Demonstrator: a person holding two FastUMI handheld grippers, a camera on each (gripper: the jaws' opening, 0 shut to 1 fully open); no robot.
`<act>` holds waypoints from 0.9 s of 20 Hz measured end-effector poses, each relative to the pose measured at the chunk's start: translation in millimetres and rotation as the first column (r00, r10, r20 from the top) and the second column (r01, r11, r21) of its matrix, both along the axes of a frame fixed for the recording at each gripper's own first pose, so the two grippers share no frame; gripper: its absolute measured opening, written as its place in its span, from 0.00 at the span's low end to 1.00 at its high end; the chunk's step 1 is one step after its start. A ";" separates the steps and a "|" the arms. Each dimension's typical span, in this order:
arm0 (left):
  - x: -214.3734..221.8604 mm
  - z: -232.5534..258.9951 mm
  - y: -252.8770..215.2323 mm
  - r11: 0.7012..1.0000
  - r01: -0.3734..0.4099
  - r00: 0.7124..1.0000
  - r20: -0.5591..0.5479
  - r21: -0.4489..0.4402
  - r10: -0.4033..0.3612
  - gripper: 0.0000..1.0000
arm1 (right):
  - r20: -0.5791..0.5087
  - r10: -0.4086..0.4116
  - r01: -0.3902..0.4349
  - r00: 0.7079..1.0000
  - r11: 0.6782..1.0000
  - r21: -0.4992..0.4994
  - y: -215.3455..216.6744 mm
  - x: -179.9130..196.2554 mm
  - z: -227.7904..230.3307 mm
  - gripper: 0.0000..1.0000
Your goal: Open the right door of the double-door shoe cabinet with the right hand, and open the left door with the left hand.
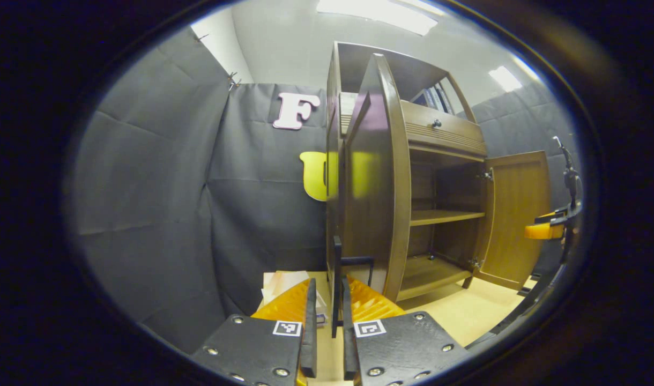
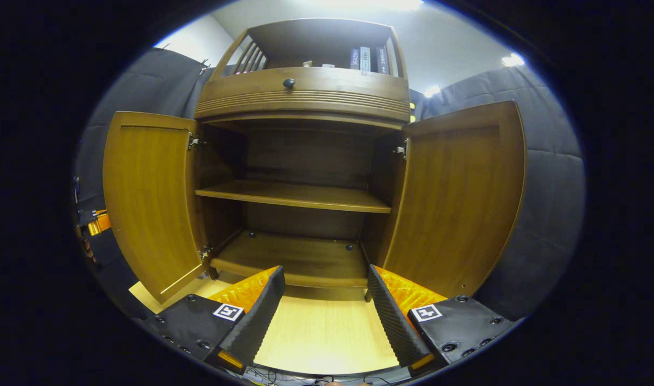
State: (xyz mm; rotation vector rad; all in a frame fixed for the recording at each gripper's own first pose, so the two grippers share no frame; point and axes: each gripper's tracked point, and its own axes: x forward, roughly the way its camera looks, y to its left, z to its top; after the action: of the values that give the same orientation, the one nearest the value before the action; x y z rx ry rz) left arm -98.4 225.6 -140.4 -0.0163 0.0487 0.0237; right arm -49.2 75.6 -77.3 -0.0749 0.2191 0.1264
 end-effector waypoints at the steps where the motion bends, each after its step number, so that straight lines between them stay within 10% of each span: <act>1: 0.4 0.8 -0.3 1.000 -0.005 1.000 0.001 0.007 0.005 0.22 | -0.001 -0.013 0.013 1.000 1.000 -0.003 -4.8 0.0 0.6 0.98; 15: -61.5 68.8 -8.2 0.994 -0.110 0.992 0.066 0.003 0.109 0.20 | -0.009 -0.106 0.107 0.994 0.994 0.026 -47.5 7.4 7.3 0.98; 18: -75.2 93.6 -30.9 0.991 -0.134 0.988 0.073 -0.017 0.135 0.43 | -0.024 -0.075 0.076 0.997 0.996 0.038 -49.5 14.4 2.1 0.98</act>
State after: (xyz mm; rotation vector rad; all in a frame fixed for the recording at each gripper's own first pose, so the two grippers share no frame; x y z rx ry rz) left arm -173.6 194.7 -46.8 -0.0324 -0.0262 0.1581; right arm -34.8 26.2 -75.2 -0.0266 0.2414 0.0564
